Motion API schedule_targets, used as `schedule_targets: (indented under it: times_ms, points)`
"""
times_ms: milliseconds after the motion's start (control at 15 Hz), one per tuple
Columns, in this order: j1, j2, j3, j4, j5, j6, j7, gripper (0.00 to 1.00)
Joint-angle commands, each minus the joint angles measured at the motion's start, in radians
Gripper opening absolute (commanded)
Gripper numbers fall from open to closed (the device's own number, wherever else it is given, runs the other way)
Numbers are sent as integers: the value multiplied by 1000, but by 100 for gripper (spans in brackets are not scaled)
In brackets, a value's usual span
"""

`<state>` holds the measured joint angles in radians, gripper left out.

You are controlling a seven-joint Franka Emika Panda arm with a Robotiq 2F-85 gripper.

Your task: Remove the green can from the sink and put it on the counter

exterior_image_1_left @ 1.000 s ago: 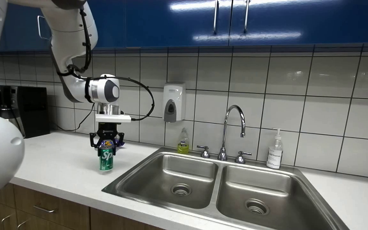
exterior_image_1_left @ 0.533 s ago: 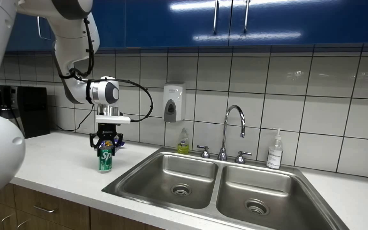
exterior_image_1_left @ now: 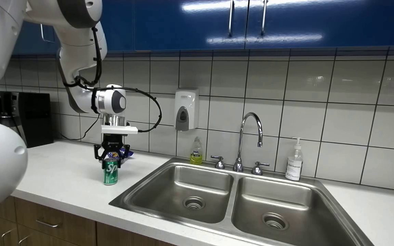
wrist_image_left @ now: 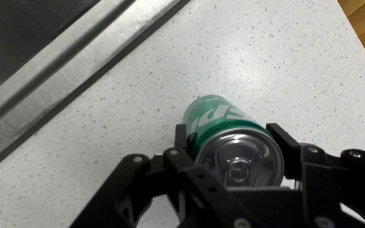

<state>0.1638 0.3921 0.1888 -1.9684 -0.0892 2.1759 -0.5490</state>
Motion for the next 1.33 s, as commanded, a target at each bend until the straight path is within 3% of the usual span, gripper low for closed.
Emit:
schedule_targets:
  times_ms: [0, 200, 1267]
  points:
    - [-4, 7, 9, 38, -34, -53, 4, 89]
    - [-6, 3, 8, 39, -39, -60, 4, 99]
    - [-10, -92, 2, 6, -42, -48, 26, 100]
